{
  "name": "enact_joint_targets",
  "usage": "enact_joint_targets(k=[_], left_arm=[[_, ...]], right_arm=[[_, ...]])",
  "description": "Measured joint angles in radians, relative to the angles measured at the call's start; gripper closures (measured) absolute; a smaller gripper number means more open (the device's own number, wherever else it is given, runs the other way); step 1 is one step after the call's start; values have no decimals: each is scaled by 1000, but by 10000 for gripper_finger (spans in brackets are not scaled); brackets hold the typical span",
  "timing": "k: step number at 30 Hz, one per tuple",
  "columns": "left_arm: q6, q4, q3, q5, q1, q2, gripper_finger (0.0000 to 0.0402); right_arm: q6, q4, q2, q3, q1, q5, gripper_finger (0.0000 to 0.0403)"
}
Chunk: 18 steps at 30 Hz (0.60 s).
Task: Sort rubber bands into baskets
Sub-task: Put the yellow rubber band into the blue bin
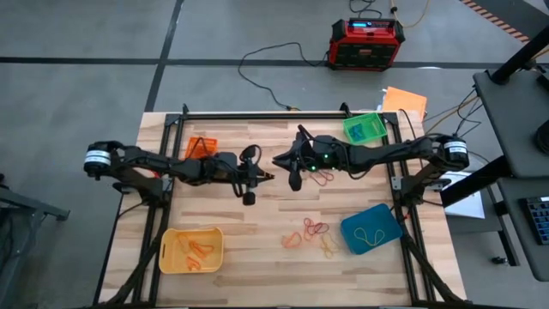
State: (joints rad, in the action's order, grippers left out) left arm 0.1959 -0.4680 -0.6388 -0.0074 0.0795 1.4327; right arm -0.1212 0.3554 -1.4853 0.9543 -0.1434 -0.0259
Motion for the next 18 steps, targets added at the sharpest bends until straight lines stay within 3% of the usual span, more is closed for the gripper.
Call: enact_joint_targets(k=[10, 18], left_arm=[[-96, 14, 15, 2, 0, -162, 401], [-158, 17, 14, 2, 3, -226, 401]], right_arm=[[6, -158, 25, -13, -29, -27, 241], [138, 94, -116, -24, 7, -61, 193]])
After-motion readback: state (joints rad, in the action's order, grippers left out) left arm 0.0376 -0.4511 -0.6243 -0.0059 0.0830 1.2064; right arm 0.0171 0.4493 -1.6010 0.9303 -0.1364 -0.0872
